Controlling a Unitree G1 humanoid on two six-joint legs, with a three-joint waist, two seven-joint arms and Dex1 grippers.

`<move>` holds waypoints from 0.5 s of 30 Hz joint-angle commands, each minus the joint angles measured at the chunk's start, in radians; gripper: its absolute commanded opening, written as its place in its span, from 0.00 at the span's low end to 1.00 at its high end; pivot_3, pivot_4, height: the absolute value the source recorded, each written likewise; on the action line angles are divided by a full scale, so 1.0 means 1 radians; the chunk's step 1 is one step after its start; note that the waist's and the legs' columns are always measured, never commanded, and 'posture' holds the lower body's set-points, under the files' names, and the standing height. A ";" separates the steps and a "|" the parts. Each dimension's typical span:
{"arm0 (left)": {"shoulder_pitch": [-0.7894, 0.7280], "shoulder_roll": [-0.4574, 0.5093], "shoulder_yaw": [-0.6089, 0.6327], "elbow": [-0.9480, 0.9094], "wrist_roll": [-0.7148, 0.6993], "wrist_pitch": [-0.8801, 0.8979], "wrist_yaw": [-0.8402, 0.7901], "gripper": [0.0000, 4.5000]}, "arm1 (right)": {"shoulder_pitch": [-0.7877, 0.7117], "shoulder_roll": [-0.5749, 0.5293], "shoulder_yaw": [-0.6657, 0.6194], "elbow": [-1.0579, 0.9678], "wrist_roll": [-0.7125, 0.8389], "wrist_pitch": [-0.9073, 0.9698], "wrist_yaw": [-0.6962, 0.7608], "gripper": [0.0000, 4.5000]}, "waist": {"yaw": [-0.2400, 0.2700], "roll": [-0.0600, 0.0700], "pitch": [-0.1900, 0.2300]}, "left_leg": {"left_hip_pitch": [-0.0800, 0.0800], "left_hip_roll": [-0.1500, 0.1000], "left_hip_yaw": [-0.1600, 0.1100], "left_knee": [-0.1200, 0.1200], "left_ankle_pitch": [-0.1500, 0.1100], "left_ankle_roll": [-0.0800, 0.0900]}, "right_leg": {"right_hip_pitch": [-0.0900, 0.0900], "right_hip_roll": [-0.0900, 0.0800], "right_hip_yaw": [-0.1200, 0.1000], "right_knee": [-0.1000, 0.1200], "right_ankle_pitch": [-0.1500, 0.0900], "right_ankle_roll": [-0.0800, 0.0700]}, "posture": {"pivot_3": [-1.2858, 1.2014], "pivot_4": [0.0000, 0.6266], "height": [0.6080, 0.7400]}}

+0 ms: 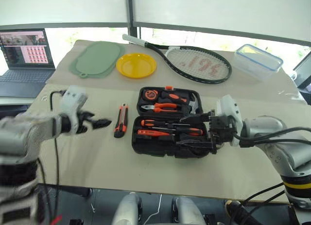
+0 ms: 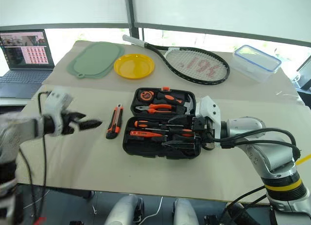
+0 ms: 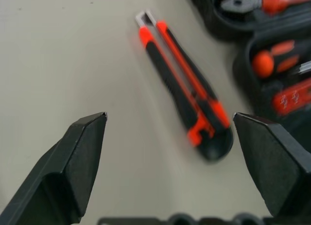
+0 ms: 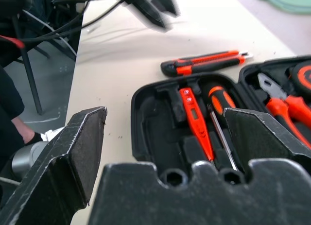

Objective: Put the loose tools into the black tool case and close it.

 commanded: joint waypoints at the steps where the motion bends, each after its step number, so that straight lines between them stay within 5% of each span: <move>1: -0.087 -0.025 -0.106 0.083 0.043 0.066 0.075 0.99 | 0.021 0.001 -0.034 -0.064 0.029 0.012 -0.022 1.00 | -0.013 0.000 0.000 | 0.000 0.000 0.000 0.000 0.000 0.000 | 0.000 0.000 0.001 0.000 0.000 0.000 | 0.52 0.24 0.99; 11: -0.186 -0.067 -0.345 0.317 0.085 -0.002 0.077 0.99 | 0.102 0.029 -0.079 -0.141 0.040 0.025 -0.140 1.00 | -0.029 0.000 0.000 | 0.001 0.000 0.002 -0.004 0.000 0.000 | -0.003 0.000 0.003 -0.001 0.000 0.000 | 0.52 0.24 0.99; 15: -0.213 -0.071 -0.346 0.351 0.085 -0.024 0.062 0.99 | 0.122 0.029 -0.093 -0.154 0.047 0.025 -0.162 1.00 | -0.025 0.000 0.000 | 0.002 0.000 0.002 -0.004 0.000 0.000 | -0.001 -0.001 0.004 0.000 0.000 0.000 | 0.52 0.24 0.99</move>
